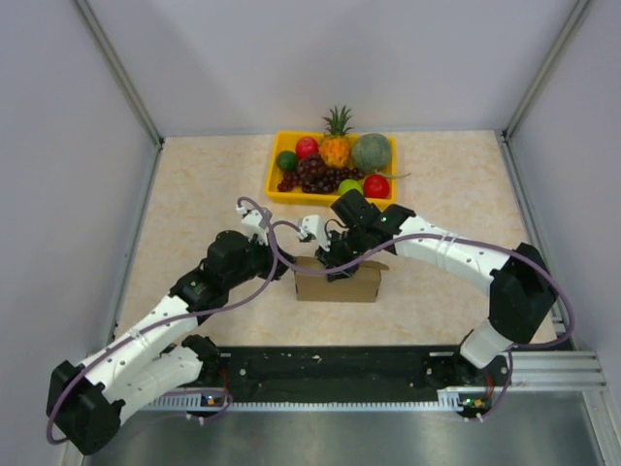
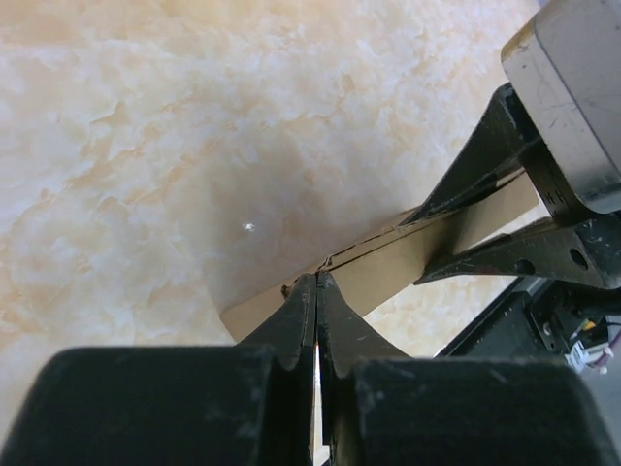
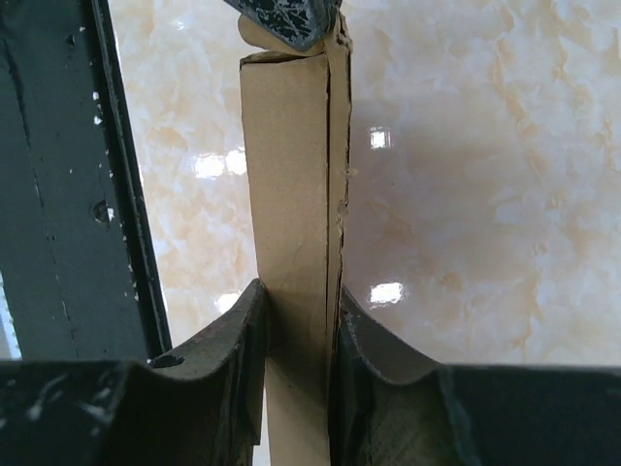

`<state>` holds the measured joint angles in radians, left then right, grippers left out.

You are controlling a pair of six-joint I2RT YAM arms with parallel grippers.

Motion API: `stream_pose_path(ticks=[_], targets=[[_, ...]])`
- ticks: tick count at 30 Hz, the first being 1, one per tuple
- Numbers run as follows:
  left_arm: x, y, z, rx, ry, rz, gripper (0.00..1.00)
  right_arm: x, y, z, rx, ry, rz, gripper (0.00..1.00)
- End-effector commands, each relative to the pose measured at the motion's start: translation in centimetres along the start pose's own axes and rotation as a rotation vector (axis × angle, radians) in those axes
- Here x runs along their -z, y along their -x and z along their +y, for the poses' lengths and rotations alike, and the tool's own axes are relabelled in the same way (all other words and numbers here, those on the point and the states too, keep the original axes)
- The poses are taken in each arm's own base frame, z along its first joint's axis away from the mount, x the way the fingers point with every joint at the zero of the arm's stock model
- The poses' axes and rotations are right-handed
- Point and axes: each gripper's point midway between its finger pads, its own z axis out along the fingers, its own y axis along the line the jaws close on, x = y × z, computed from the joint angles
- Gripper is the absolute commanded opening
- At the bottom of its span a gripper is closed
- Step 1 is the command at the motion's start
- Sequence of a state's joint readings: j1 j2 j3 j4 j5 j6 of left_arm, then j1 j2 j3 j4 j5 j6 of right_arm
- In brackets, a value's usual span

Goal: Fold the paper box

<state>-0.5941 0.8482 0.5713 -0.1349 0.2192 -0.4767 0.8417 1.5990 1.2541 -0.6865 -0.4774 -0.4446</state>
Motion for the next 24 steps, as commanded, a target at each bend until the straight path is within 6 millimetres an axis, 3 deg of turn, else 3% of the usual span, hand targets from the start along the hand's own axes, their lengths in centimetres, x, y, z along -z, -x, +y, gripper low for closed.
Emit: stream_pose_path(ticks=[1, 4, 9, 18, 21, 24], targets=[[-0.5, 1.4, -1.5, 0.054, 0.032, -0.075, 0.00, -2.1, 0.1, 1.2, -0.053, 0.033, -0.032, 0.24], [-0.6, 1.1, -1.6, 0.036, 0.044, -0.091, 0.00, -2.1, 0.5, 1.2, -0.084, 0.010, -0.060, 0.25], [-0.3, -0.2, -0.5, -0.029, 0.073, -0.089, 0.00, -1.6, 0.2, 0.5, -0.120, -0.058, -0.087, 0.43], [0.6, -1.1, -0.6, -0.073, 0.039, -0.087, 0.00, 2.0, 2.3, -0.8, -0.158, -0.145, -0.232, 0.67], [0.6, -1.5, -0.5, -0.073, 0.037, -0.082, 0.00, 3.0, 2.7, -1.0, -0.164, -0.178, -0.259, 0.70], [0.5, -1.4, -0.8, -0.055, 0.023, -0.100, 0.00, 2.4, 2.2, -0.7, -0.172, -0.152, -0.246, 0.69]])
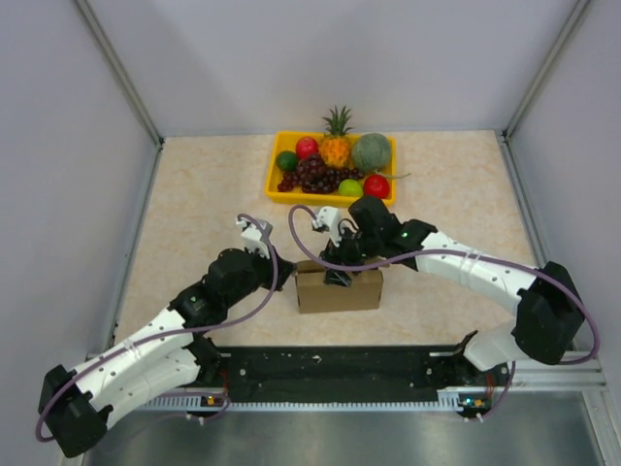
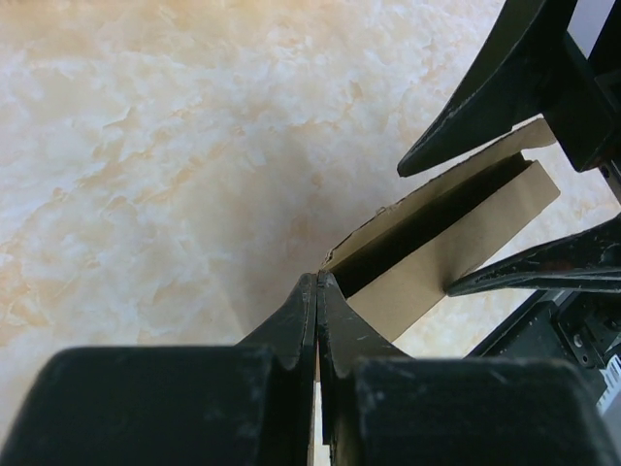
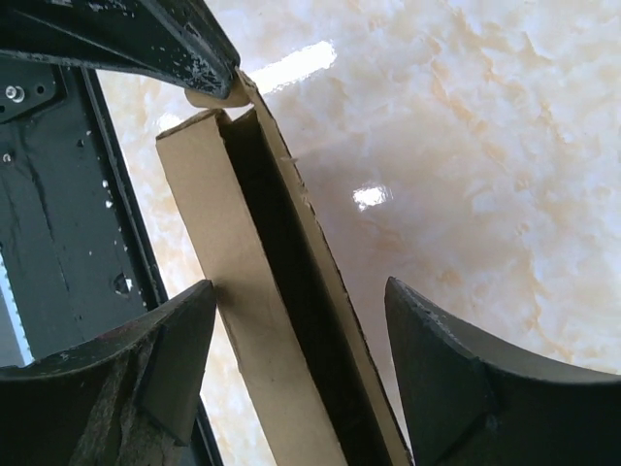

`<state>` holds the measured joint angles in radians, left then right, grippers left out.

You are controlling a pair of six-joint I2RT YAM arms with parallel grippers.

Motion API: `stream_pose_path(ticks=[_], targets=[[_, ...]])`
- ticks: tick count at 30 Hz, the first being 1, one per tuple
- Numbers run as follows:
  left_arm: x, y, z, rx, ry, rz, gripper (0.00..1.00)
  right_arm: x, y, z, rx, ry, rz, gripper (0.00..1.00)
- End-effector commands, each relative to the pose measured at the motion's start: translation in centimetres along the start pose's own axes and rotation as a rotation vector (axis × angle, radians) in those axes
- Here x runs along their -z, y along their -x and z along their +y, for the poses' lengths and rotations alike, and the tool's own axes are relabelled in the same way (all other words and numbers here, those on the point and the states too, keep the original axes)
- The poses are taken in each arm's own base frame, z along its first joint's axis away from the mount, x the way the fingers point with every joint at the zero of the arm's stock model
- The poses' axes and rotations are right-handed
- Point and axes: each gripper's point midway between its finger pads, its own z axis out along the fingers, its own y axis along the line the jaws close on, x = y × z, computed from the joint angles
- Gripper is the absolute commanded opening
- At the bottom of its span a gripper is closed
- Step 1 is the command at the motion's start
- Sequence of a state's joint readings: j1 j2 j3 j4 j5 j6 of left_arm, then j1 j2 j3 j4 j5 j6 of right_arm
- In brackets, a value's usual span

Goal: Fold the paper box

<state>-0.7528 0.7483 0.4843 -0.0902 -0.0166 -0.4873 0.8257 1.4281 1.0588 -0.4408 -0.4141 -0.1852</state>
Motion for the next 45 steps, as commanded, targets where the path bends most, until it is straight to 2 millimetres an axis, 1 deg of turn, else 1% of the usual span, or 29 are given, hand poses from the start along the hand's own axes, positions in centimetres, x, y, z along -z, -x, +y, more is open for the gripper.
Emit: stream_pose_path(ticks=[1, 3, 5, 6, 7, 9, 10, 11, 12, 13, 15, 16, 17, 18, 20, 22, 23, 24, 28, 29, 31, 32, 33, 37, 40, 42, 43, 45], targets=[[0.1, -0.4, -0.5, 0.006, -0.033, -0.012, 0.00, 0.4, 1.3, -0.1, -0.017, -0.010, -0.062, 0.68], [0.2, -0.4, -0.7, 0.038, -0.032, -0.005, 0.00, 0.3, 0.7, -0.4, -0.025, -0.033, -0.056, 0.68], [0.3, -0.4, -0.9, 0.079, -0.028, 0.002, 0.00, 0.2, 0.3, -0.1, -0.014, -0.036, -0.064, 0.68], [0.4, -0.3, -0.9, 0.100, -0.013, 0.011, 0.00, 0.4, 0.7, 0.4, 0.000, -0.019, -0.087, 0.67], [0.4, -0.1, -1.2, 0.132, -0.016, 0.015, 0.00, 0.3, 0.3, 0.9, 0.013, 0.003, -0.096, 0.68], [0.2, -0.1, -1.7, 0.142, -0.027, 0.028, 0.00, 0.0, 0.1, 2.1, 0.045, 0.048, -0.111, 0.68], [0.2, -0.2, -1.8, 0.152, -0.025, 0.032, 0.00, -0.2, -0.3, 2.4, 0.073, 0.055, -0.104, 0.67], [0.2, -0.1, -1.9, 0.149, -0.026, 0.033, 0.00, -0.4, -0.3, 2.6, 0.090, 0.047, -0.106, 0.66], [0.2, -0.2, -1.9, 0.147, -0.022, 0.034, 0.00, -0.5, -0.4, 1.9, 0.093, -0.003, -0.096, 0.65], [0.2, -0.4, -1.7, 0.151, -0.006, 0.038, 0.00, -0.6, -0.5, 1.9, 0.104, -0.013, -0.090, 0.62], [0.3, -0.6, -2.0, 0.156, -0.009, 0.042, 0.00, -0.6, -0.2, 2.0, 0.122, -0.044, -0.093, 0.59], [0.2, -0.5, -1.8, 0.159, 0.009, 0.029, 0.00, -0.5, -0.3, 2.0, 0.121, -0.050, -0.098, 0.58], [0.2, -0.8, -1.7, 0.151, 0.016, 0.026, 0.00, -0.5, 0.1, 1.9, 0.123, -0.058, -0.114, 0.57], [0.2, -1.0, -2.1, 0.131, 0.003, 0.022, 0.00, -0.4, 0.1, 1.6, 0.115, -0.082, -0.122, 0.57], [0.2, -1.2, -1.5, 0.116, 0.037, 0.011, 0.00, -0.3, -0.2, 1.2, 0.109, -0.104, -0.117, 0.56], [0.4, -1.3, -1.6, 0.105, 0.045, 0.005, 0.00, -0.3, -0.4, 0.8, 0.095, -0.130, -0.110, 0.53], [0.4, -1.5, -1.1, 0.099, 0.073, -0.001, 0.00, -0.4, -0.3, 0.8, 0.093, -0.132, -0.111, 0.53], [0.5, -1.8, -1.3, 0.088, 0.075, 0.001, 0.00, -0.4, -0.3, 0.7, 0.083, -0.135, -0.113, 0.52], [0.5, -2.7, -0.8, 0.056, 0.103, 0.002, 0.00, -0.5, 0.0, 0.7, 0.065, -0.141, -0.125, 0.50], [0.5, -3.2, -0.5, 0.053, 0.114, 0.008, 0.00, -0.5, -0.1, 0.6, 0.060, -0.145, -0.124, 0.50], [0.6, -3.2, -0.8, 0.080, 0.095, -0.010, 0.00, -0.4, 0.0, 0.8, 0.058, -0.143, -0.130, 0.50], [0.5, -3.7, -0.7, 0.088, 0.092, -0.008, 0.00, -0.5, 0.1, 0.9, 0.055, -0.141, -0.131, 0.50], [0.6, -3.7, -0.9, 0.095, 0.084, -0.015, 0.00, -0.5, 0.1, 0.9, 0.050, -0.144, -0.133, 0.50], [0.3, -4.3, -0.4, 0.118, 0.107, -0.019, 0.00, -0.8, 0.4, 1.2, 0.043, -0.147, -0.140, 0.50], [0.0, -4.7, -0.4, 0.126, 0.111, -0.010, 0.00, -1.0, 0.3, 1.3, 0.034, -0.149, -0.138, 0.50], [0.0, -4.8, -0.5, 0.125, 0.106, -0.010, 0.00, -0.8, 0.6, 1.1, 0.017, -0.165, -0.151, 0.53], [0.0, -4.9, -0.5, 0.120, 0.106, -0.008, 0.00, -0.7, 0.7, 1.0, 0.008, -0.179, -0.157, 0.58], [0.2, -5.3, -0.3, 0.119, 0.113, 0.000, 0.00, 0.1, 1.5, 0.9, -0.008, -0.195, -0.193, 0.61]])
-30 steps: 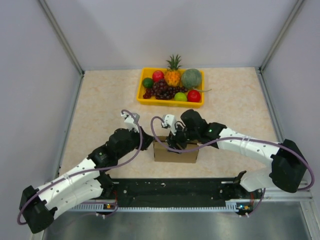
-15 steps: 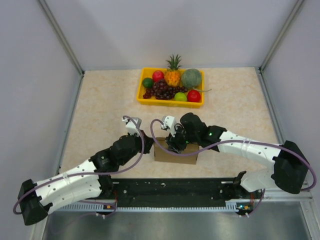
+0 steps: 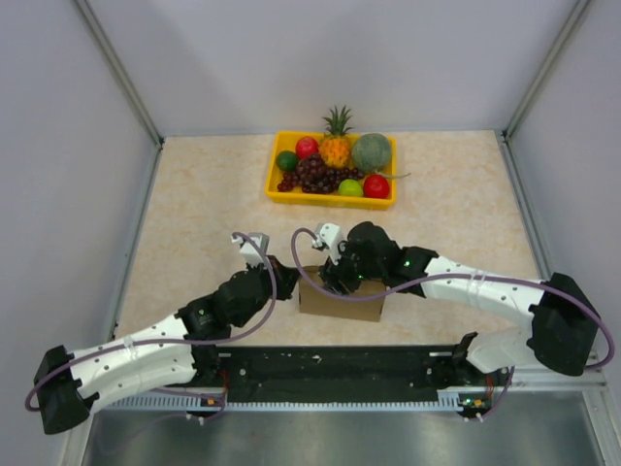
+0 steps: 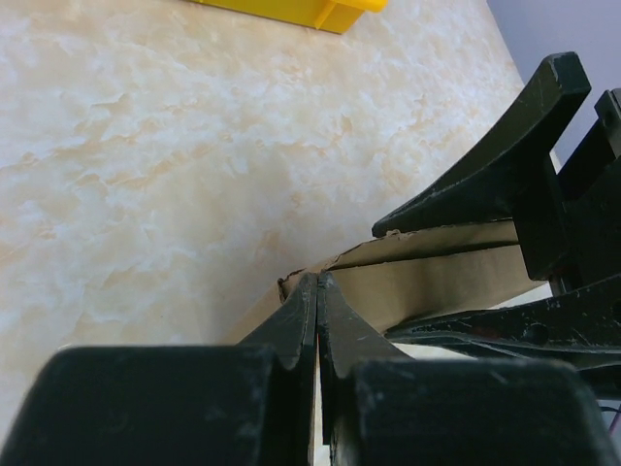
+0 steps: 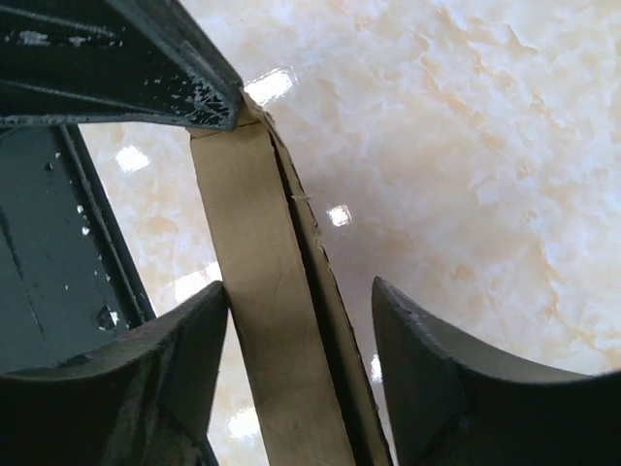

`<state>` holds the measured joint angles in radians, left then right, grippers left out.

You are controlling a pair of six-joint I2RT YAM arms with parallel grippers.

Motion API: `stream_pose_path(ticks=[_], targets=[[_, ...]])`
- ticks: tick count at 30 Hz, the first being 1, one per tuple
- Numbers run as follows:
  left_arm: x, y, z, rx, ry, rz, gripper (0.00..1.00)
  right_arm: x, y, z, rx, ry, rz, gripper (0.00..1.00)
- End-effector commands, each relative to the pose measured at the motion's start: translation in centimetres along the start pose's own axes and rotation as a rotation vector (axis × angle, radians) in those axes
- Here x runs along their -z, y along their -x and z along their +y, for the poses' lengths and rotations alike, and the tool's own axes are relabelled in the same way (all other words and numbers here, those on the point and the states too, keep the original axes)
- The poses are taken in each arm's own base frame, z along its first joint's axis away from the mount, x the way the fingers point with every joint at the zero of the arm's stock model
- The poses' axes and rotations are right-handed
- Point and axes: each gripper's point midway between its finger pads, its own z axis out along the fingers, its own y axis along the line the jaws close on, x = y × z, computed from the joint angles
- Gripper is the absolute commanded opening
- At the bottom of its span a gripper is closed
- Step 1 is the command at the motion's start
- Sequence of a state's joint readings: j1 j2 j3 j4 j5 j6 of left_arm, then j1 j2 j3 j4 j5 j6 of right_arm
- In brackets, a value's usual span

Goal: Fold the paper box

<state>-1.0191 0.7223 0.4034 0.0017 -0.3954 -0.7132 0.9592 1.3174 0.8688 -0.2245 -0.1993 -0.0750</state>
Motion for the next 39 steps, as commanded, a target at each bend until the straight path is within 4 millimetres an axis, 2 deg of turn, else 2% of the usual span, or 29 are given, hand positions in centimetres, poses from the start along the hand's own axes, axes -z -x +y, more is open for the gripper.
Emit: stream_pose_path(ticks=[1, 8, 12, 13, 15, 16, 17, 18, 20, 21, 25, 27, 28, 30, 31, 33, 35, 39], targets=[[0.5, -3.7, 2.0, -0.031, 0.047, 0.114, 0.00, 1.0, 2.7, -0.8, -0.037, -0.074, -0.111, 0.66], [0.8, -4.7, 2.2, -0.045, 0.038, 0.129, 0.00, 3.5, 4.5, -1.2, -0.111, -0.127, -0.195, 0.78], [1.0, -5.0, 2.3, -0.055, 0.042, 0.132, 0.00, 5.5, 4.9, -3.0, -0.179, -0.232, -0.226, 0.83], [1.0, -5.0, 2.4, -0.057, 0.047, 0.133, 0.00, 6.6, 5.8, -3.3, -0.196, -0.248, -0.258, 0.85], [1.1, -5.2, 2.5, -0.059, 0.047, 0.136, 0.00, 8.0, 4.8, -4.7, -0.295, -0.343, -0.224, 0.90], [1.1, -5.3, 2.4, -0.056, 0.048, 0.136, 0.00, 9.2, 5.7, -5.2, -0.329, -0.374, -0.236, 0.91], [1.1, -5.2, 2.4, -0.062, 0.049, 0.135, 0.00, 10.1, 5.3, -5.6, -0.371, -0.407, -0.214, 0.91], [1.1, -5.1, 2.4, -0.064, 0.050, 0.134, 0.00, 11.0, 3.3, -6.1, -0.445, -0.458, -0.135, 0.91], [1.1, -4.9, 2.3, -0.071, 0.052, 0.127, 0.00, 12.6, 2.1, -6.1, -0.520, -0.464, -0.072, 0.88], [1.2, -4.9, 2.3, -0.070, 0.051, 0.126, 0.00, 13.6, -0.2, -6.3, -0.593, -0.490, 0.010, 0.87], [1.2, -5.0, 2.3, -0.071, 0.050, 0.129, 0.00, 15.2, -3.6, -5.1, -0.669, -0.493, 0.120, 0.67], [1.3, -5.0, 2.3, -0.066, 0.048, 0.125, 0.00, 15.6, -4.1, -4.6, -0.656, -0.471, 0.113, 0.61], [1.3, -5.1, 2.3, -0.062, 0.049, 0.124, 0.00, 15.8, -4.2, -4.8, -0.652, -0.481, 0.105, 0.50], [1.3, -5.1, 2.4, -0.065, 0.049, 0.124, 0.00, 15.7, -4.5, -4.9, -0.600, -0.464, 0.110, 0.43], [1.3, -5.2, 2.4, -0.068, 0.047, 0.124, 0.00, 15.5, -4.4, -5.1, -0.581, -0.456, 0.109, 0.42], [1.3, -5.2, 2.3, -0.072, 0.045, 0.126, 0.00, 15.3, -4.4, -5.9, -0.548, -0.460, 0.119, 0.50], [1.3, -5.2, 2.4, -0.075, 0.049, 0.126, 0.00, 14.6, -4.3, -6.0, -0.537, -0.420, 0.127, 0.50], [1.4, -5.0, 2.4, -0.074, 0.045, 0.116, 0.00, 13.6, -3.8, -5.3, -0.540, -0.345, 0.150, 0.38]])
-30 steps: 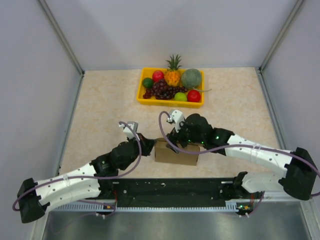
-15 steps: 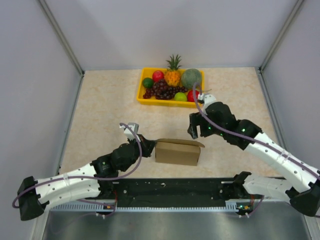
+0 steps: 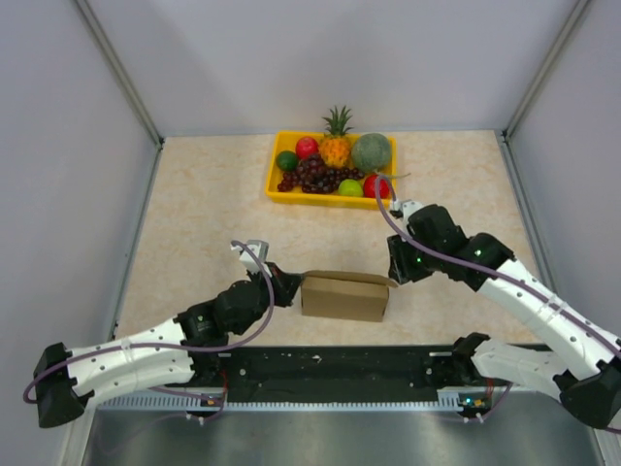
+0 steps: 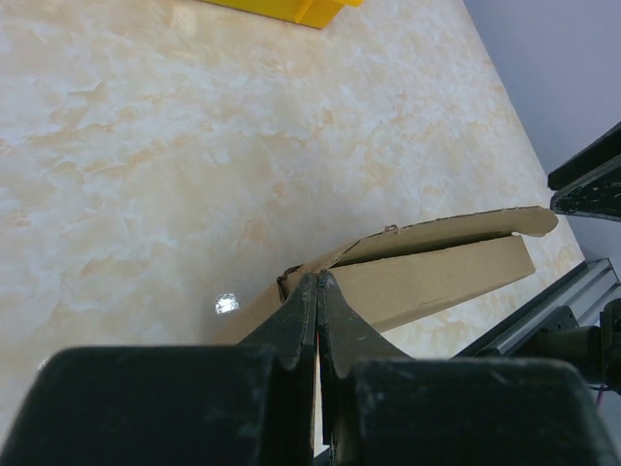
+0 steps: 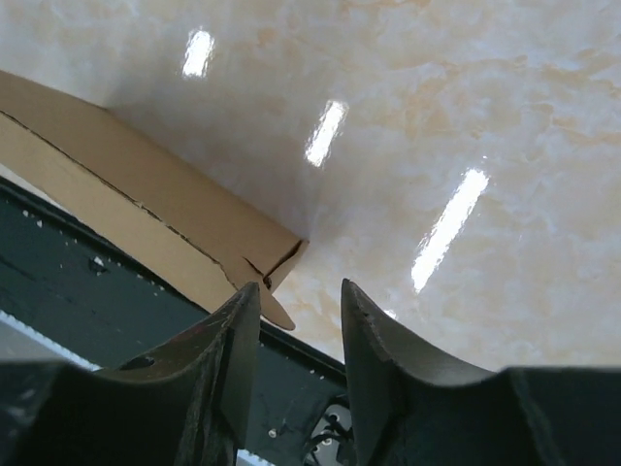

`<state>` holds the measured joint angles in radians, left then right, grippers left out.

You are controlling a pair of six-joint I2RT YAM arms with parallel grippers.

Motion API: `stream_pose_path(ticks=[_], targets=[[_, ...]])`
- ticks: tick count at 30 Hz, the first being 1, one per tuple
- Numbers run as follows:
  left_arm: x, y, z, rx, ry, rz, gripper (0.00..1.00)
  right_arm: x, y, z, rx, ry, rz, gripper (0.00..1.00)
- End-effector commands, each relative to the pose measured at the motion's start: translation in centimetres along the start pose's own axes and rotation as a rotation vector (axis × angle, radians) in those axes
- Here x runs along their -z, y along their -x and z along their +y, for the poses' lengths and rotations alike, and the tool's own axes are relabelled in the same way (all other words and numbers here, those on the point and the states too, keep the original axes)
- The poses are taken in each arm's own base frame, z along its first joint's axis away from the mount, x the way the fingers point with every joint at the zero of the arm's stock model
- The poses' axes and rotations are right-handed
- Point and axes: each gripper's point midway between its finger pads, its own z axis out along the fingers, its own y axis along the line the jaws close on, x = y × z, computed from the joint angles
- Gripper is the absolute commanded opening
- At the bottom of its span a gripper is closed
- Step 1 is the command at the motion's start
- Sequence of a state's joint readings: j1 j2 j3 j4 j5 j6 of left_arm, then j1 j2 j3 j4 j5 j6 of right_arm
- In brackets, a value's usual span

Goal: Fold the paper box

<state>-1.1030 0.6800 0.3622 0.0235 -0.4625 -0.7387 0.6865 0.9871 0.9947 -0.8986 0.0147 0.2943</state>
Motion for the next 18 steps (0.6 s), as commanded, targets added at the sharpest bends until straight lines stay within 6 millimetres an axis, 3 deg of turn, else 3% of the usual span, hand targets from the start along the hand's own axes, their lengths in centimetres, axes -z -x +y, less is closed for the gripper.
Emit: stream_pose_path(ticks=[1, 3, 6, 12, 18], targets=[[0.8, -4.1, 3.2, -0.085, 0.077, 0.132, 0.00, -0.5, 0.4, 1.3, 0.042, 0.085, 0.021, 0.36], [0.8, -4.0, 3.4, -0.086, 0.079, 0.129, 0.00, -0.6, -0.1, 2.0, 0.037, 0.127, 0.046, 0.31], [0.9, -4.0, 3.4, -0.085, 0.083, 0.125, 0.00, 0.0, 0.1, 1.9, 0.027, 0.124, 0.016, 0.30], [0.8, -4.0, 3.3, -0.086, 0.080, 0.128, 0.00, 2.0, 0.7, 1.7, 0.008, 0.120, -0.051, 0.38], [0.7, -4.1, 3.1, -0.083, 0.078, 0.133, 0.00, 1.5, -1.3, 3.1, 0.009, 0.201, 0.047, 0.33]])
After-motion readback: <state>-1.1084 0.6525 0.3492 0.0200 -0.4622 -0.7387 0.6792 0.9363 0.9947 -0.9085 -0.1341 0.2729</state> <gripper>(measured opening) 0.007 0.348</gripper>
